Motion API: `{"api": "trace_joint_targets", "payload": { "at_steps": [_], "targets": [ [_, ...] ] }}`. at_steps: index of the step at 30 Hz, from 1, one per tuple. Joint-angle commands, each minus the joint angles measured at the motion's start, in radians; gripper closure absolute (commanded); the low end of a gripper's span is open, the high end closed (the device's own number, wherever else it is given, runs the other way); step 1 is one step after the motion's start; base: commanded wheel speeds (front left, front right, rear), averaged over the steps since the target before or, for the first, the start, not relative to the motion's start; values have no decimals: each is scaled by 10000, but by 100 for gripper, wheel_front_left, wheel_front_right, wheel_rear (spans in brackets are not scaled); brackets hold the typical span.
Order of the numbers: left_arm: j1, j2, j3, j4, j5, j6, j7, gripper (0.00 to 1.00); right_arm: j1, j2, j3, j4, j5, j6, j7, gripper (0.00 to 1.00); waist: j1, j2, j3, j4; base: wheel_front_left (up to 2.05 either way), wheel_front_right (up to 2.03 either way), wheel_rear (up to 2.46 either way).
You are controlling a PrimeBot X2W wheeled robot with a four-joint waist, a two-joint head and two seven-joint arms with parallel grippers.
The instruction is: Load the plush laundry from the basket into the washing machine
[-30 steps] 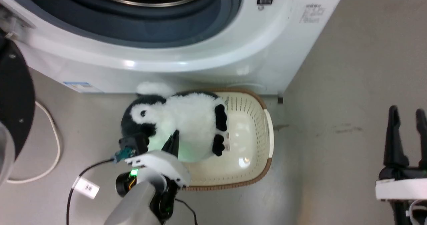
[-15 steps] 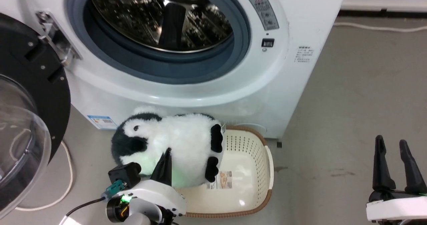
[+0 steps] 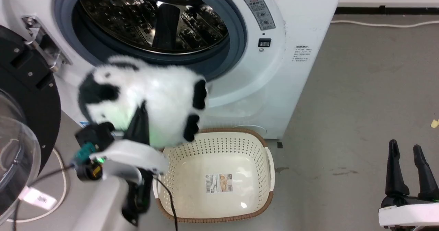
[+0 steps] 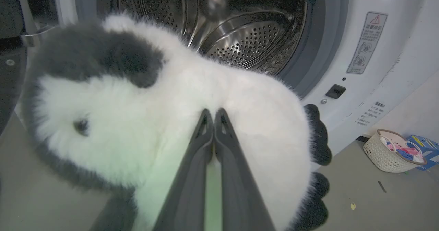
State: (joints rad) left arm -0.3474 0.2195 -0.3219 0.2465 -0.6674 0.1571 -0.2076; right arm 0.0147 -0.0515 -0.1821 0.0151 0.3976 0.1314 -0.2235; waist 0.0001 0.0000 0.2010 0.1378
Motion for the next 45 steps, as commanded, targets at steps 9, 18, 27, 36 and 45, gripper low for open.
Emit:
{"api": "trace_joint_targets", "payload": {
  "at_steps": [9,18,27,36,45],
  "targets": [
    [-2062,582,313,625,423,147,185,100,-472,13,-49,-319,-118,-7,59,0,-1,0,949,-370,0,0,0],
    [-3970,931,651,1581,593,193,104,100,-908,13,-130,-729,-208,-7,219,0,-1,0,2265,-785,0,0,0],
    [-5855,1140,1140,2058,582,445,-18,100,-1242,13,-159,-1112,-290,-7,305,0,-1,0,3593,-1186,0,0,0],
    [-7448,1744,1666,2610,510,591,45,100,-1407,13,-156,-1452,-175,-7,246,0,-1,0,4767,-1701,0,0,0],
    [-9069,2276,1617,2764,731,755,630,100,-1357,13,-293,-1995,-157,-7,272,0,-1,0,5897,-1938,0,0,0]
  ]
}}
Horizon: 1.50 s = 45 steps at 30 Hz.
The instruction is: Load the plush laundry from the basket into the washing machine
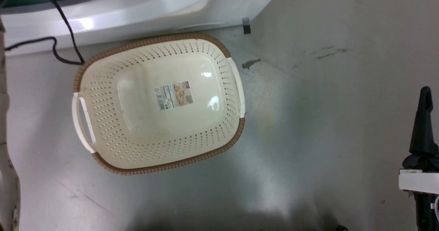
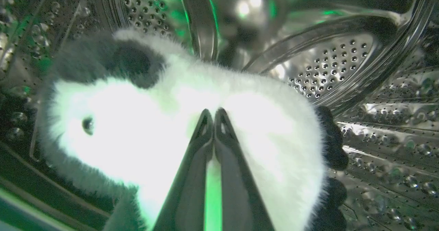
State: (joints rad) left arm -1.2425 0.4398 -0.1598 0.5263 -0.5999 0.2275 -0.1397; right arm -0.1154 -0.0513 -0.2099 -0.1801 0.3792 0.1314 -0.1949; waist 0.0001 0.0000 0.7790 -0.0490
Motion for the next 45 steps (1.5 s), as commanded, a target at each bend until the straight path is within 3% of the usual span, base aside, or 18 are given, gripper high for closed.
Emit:
{"api": "trace_joint_targets", "payload": {
  "at_steps": [1,14,15,17,33,45],
  "targets": [
    [-328,130,-41,-7,96,88,62,100,-27,11,-34,-119,40,-7,-6,0,-1,0,260,-95,0,0,0],
    [-1334,287,-303,563,246,52,412,100,50,11,-157,-354,96,-7,-39,0,-1,0,842,-129,0,0,0],
    [-1375,272,-303,654,229,35,384,76,40,11,-179,-359,96,-7,-41,0,-1,0,870,-128,0,0,0],
    [-1459,243,-300,816,199,-4,307,0,25,11,-207,-367,88,-7,-43,0,-1,0,909,-122,0,0,0],
    [-1643,-101,-349,2054,-101,-582,-487,0,-126,11,-238,-399,-171,-7,68,0,-1,0,419,258,0,0,0],
    [-381,-1068,-488,2914,-310,-1256,-1134,0,-157,11,-249,-506,-403,-7,416,0,-1,0,-726,938,0,0,0]
  ]
}}
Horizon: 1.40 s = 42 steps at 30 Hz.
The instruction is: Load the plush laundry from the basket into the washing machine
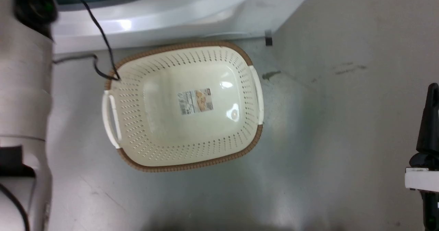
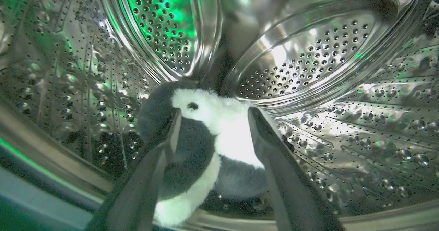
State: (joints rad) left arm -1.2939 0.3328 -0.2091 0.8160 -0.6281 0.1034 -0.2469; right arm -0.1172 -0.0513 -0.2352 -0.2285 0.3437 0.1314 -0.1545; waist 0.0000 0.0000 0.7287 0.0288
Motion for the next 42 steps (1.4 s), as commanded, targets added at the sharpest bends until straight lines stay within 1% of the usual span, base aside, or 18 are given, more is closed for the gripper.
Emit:
{"api": "trace_joint_targets", "payload": {
  "at_steps": [1,11,19,26,32,34,35,36,38,42],
  "targets": [
    [267,-85,-12,70,-15,-59,-84,0,-141,11,23,-9,-60,-7,31,0,0,0,-351,216,0,0,0],
    [1771,-890,-323,51,465,-342,-145,0,-91,11,255,369,-72,-7,143,0,0,0,-1678,677,0,0,0],
    [3310,-1318,-694,-186,1006,-447,-147,0,151,11,410,947,26,-7,89,0,0,0,-2967,892,0,0,0],
    [4597,-1412,-936,-249,1257,-495,-148,0,511,11,603,1476,-42,-7,-6,0,0,0,-4234,1034,0,0,0],
    [5641,-1370,-926,-543,1303,-535,-148,0,873,11,799,1883,-261,-7,-19,0,0,0,-5288,1143,0,0,0],
    [5833,-1363,-910,-632,1318,-523,-148,0,934,11,843,1933,-321,-7,-23,0,0,0,-5447,1161,0,0,0],
    [6255,-1339,-913,-856,1407,-482,-148,0,1076,11,923,2041,-470,-7,-21,0,0,0,-5780,1190,0,0,0],
    [6255,-1339,-913,-856,1407,-482,-148,0,1076,11,923,2041,-470,-7,-21,0,0,0,-5780,1190,0,0,0],
    [6854,-1256,-902,-1275,1577,-395,-148,0,1259,11,1043,2158,-733,-7,-42,0,0,0,-6211,1216,0,0,0],
    [7439,-1124,-939,-1655,1771,-332,-148,0,1431,11,1128,2272,-944,-7,-56,0,0,0,-6609,1215,0,0,0]
  ]
}}
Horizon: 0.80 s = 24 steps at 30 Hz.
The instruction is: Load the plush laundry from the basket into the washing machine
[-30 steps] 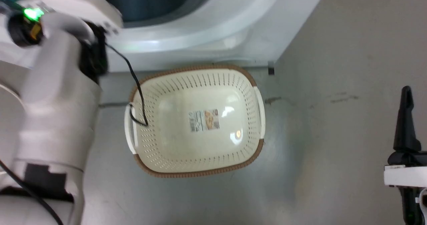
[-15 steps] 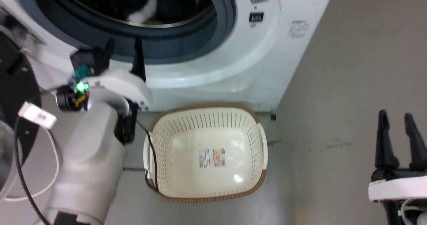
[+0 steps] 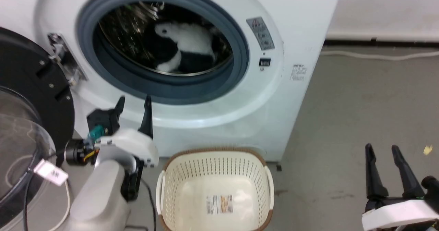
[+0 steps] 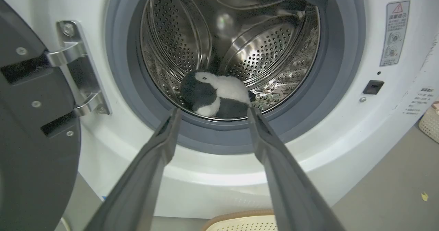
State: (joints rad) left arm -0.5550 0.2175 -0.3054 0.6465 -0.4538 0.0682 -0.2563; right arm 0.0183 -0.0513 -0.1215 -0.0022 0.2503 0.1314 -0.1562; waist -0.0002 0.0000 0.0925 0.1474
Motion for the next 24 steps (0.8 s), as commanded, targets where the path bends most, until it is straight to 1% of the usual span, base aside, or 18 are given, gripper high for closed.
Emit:
{"api": "trace_joint_targets", "payload": {
  "at_steps": [1,4,10,12,18,24],
  "targets": [
    [235,84,-12,-97,121,46,-54,0,126,11,24,44,-86,-7,-46,0,2,0,-366,21,0,0,0],
    [931,254,-112,-586,366,158,-55,0,300,11,138,233,-245,-7,-67,0,2,0,-820,-2,0,0,0],
    [1702,454,-199,-1155,465,245,-55,0,393,11,288,415,-563,-7,-118,0,2,0,-1175,-90,0,0,0],
    [1960,492,-314,-1368,461,160,1,0,399,11,321,492,-760,-7,-137,0,2,0,-1271,-94,0,0,0],
    [2676,446,-361,-1872,133,93,262,0,483,11,397,755,-1116,-7,-211,0,2,0,-1466,-84,0,0,0],
    [3244,513,-308,-2394,-50,206,315,0,599,11,267,1016,-1144,-7,-341,0,2,0,-1577,-46,0,0,0]
  ]
}}
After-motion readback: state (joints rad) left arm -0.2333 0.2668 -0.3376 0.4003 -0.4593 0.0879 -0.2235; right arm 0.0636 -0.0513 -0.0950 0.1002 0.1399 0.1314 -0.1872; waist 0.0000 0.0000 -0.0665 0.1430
